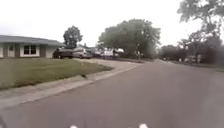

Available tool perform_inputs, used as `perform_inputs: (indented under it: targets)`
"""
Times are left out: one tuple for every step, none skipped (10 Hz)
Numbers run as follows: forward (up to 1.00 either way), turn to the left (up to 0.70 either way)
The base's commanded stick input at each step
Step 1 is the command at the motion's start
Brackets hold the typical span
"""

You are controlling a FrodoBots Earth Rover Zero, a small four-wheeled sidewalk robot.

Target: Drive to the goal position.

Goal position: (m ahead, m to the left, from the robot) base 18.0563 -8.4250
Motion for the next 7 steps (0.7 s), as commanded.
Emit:
perform_inputs:
  targets:
    - [1.0, -0.4]
    - [1.0, -0.33]
    - [1.0, 0.0]
    - [1.0, 0.0]
    - [1.0, 0.0]
    - [1.0, 0.0]
    - [1.0, -0.11]
